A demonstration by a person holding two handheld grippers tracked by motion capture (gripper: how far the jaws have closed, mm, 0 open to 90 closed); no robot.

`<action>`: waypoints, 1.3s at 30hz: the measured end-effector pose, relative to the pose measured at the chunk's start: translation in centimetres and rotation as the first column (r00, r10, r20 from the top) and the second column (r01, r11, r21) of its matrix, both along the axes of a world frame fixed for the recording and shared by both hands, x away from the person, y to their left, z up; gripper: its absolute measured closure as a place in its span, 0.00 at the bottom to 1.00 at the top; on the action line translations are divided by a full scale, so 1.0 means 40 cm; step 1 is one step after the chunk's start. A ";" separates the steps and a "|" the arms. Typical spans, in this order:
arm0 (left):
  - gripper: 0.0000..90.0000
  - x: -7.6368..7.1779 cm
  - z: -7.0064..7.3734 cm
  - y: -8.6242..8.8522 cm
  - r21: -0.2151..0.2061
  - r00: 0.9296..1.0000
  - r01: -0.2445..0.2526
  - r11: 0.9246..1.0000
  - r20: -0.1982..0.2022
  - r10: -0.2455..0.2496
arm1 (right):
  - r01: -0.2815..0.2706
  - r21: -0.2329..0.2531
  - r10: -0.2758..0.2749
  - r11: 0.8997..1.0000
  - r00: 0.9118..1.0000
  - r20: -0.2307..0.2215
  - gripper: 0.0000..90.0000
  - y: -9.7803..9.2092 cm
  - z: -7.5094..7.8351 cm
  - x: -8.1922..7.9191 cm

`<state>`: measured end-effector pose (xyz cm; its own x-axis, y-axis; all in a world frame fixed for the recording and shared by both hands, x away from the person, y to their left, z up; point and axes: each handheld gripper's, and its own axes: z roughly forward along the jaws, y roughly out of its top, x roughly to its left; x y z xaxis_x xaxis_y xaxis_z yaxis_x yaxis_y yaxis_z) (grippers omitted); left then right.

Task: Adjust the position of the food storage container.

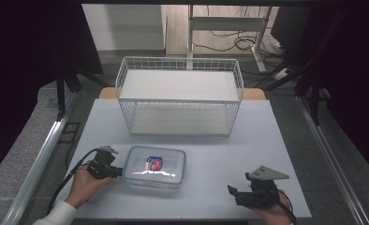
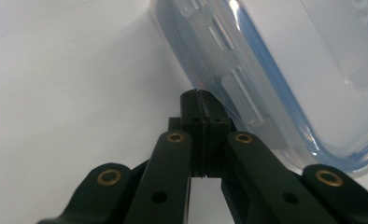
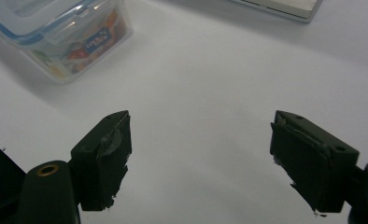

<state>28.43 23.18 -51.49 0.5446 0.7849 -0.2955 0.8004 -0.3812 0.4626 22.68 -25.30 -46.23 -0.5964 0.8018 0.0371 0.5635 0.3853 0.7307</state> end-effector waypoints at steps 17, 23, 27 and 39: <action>1.00 0.026 0.007 -0.178 -0.040 0.990 0.138 0.990 -0.001 -0.138 | -0.001 -0.004 0.001 1.000 1.000 0.002 0.23 -0.002 -0.003 0.003; 1.00 0.029 0.006 -0.191 -0.056 0.989 0.145 0.988 0.004 -0.145 | -0.006 -0.003 0.006 1.000 1.000 -0.001 0.23 -0.001 -0.003 0.001; 1.00 0.012 0.036 -0.168 -0.053 0.990 0.133 0.990 0.059 -0.129 | -0.004 -0.004 0.004 1.000 1.000 0.005 0.23 -0.001 -0.005 0.000; 0.90 -0.082 0.098 -0.076 -0.150 0.982 0.048 0.988 0.189 -0.019 | -0.041 0.046 0.042 0.998 0.999 -0.007 0.23 0.005 -0.022 0.009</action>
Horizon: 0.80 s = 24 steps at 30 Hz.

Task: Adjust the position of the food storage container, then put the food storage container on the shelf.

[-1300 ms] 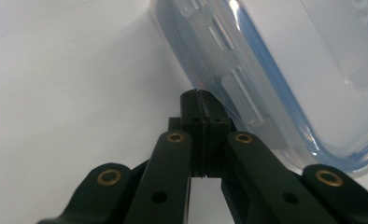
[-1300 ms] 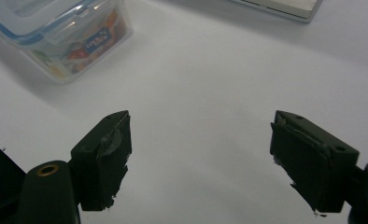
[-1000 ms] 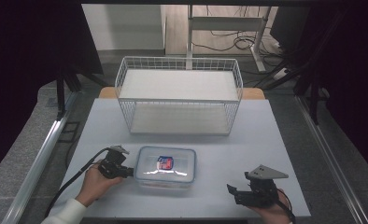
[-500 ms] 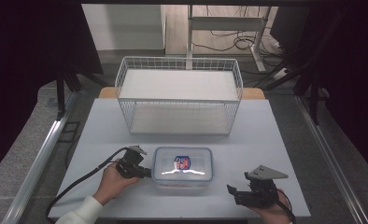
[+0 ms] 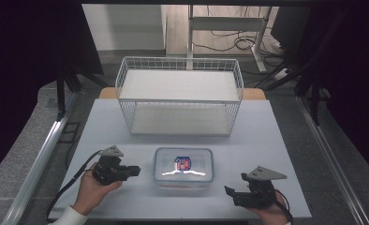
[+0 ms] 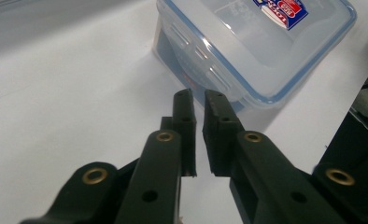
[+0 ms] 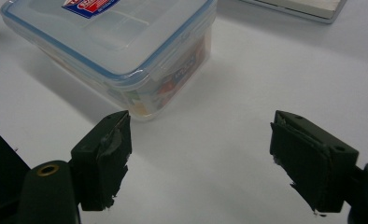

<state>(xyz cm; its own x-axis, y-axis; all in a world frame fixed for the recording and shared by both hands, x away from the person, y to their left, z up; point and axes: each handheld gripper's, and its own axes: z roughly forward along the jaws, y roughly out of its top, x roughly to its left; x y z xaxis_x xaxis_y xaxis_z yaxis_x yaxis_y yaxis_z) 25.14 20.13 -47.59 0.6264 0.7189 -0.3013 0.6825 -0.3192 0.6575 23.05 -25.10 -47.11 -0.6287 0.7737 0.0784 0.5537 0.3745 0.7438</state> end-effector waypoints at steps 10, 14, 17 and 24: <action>0.32 -0.016 0.003 -0.010 -0.022 0.998 -0.062 0.998 0.012 0.062 | -0.004 0.000 0.004 1.000 1.000 -0.015 0.23 0.003 -0.004 0.005; 0.31 -0.018 0.009 -0.006 -0.051 0.996 -0.092 0.994 0.018 0.093 | -0.011 0.009 0.011 1.000 1.000 -0.019 0.23 0.004 -0.004 0.008; 0.34 -0.023 0.012 -0.007 -0.071 0.995 -0.093 0.993 0.037 0.096 | -0.014 0.016 0.014 1.000 1.000 -0.026 0.23 0.006 -0.001 0.011; 0.33 -0.009 0.007 -0.014 -0.106 0.996 -0.090 0.990 0.009 0.092 | -0.057 0.077 0.063 0.995 0.996 -0.068 0.22 0.025 0.004 0.025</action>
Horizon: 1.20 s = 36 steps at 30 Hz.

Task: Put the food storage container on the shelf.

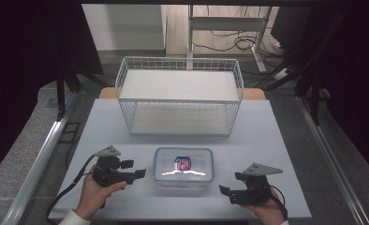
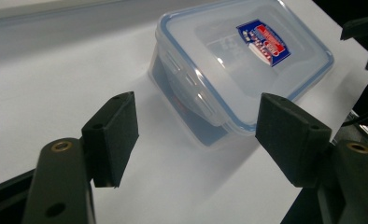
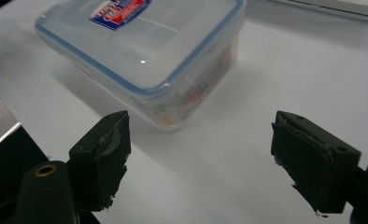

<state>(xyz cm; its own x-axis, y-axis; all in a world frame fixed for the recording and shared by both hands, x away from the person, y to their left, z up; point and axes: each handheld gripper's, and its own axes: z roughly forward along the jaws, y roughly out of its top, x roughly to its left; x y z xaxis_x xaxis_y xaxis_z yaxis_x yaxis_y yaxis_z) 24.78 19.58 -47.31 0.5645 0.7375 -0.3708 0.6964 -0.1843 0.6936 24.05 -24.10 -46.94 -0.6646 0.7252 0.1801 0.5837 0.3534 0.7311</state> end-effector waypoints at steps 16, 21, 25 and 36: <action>0.33 0.046 -0.002 -0.018 -0.105 0.998 -0.001 0.994 -0.064 -0.006 | -0.032 0.032 0.034 0.999 0.998 -0.061 0.21 0.061 -0.007 0.063; 0.32 0.077 -0.017 -0.035 -0.122 0.995 0.005 0.992 -0.102 -0.018 | -0.028 0.069 0.034 0.997 0.995 -0.095 0.20 0.066 -0.008 0.096; 0.31 0.123 -0.037 -0.044 -0.157 0.988 -0.011 0.987 -0.156 -0.014 | -0.013 0.114 0.029 0.993 0.989 -0.142 0.20 0.071 -0.015 0.145; 0.32 0.150 -0.076 -0.063 -0.198 0.969 0.019 0.980 -0.237 -0.067 | -0.018 0.175 0.056 0.984 0.975 -0.215 0.20 0.088 -0.043 0.196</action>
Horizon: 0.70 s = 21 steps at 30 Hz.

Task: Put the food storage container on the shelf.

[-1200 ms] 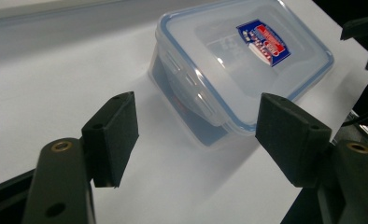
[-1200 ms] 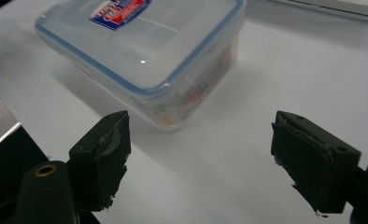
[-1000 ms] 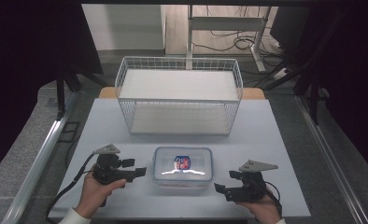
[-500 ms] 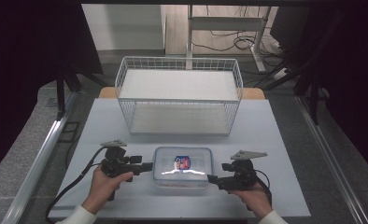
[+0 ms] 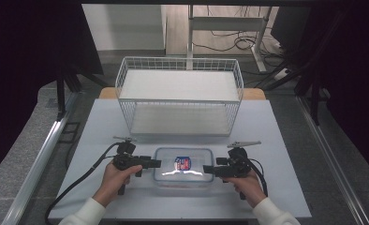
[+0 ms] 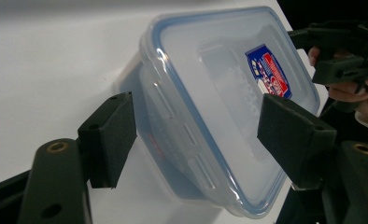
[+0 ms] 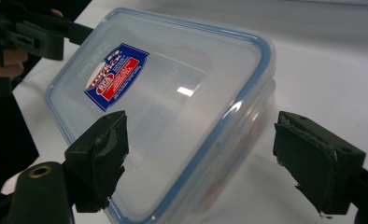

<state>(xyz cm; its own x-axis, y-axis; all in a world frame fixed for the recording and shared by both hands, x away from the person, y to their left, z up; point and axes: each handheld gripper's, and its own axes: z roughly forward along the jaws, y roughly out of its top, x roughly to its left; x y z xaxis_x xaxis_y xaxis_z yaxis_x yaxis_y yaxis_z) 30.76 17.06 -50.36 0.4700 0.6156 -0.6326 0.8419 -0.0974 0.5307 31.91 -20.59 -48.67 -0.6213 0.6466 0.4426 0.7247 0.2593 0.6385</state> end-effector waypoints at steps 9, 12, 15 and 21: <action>0.34 0.009 -0.028 -0.013 -0.038 0.997 0.051 0.998 -0.049 -0.053 | -0.003 0.060 0.008 0.998 0.997 -0.078 0.20 0.011 -0.028 0.020; 0.34 0.010 -0.029 -0.015 -0.041 0.998 0.049 0.998 -0.049 -0.051 | 0.002 0.066 0.004 0.998 0.995 -0.097 0.20 0.008 -0.034 0.026; 0.35 0.011 -0.030 -0.014 -0.046 0.997 0.047 0.998 -0.053 -0.049 | 0.013 0.096 0.001 0.995 0.990 -0.141 0.20 0.007 -0.045 0.034; 0.38 0.007 -0.027 -0.012 -0.048 0.997 0.037 0.998 -0.073 -0.040 | 0.059 0.123 -0.035 0.991 0.981 -0.190 0.32 -0.002 -0.044 0.032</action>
<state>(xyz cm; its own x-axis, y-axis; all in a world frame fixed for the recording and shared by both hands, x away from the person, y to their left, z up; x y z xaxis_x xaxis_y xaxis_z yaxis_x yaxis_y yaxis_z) 31.06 16.58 -51.44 0.4435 0.5672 -0.6940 0.8752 -0.1073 0.4717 33.18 -20.68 -50.44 -0.4898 0.6036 0.6291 0.8440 0.1473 0.5158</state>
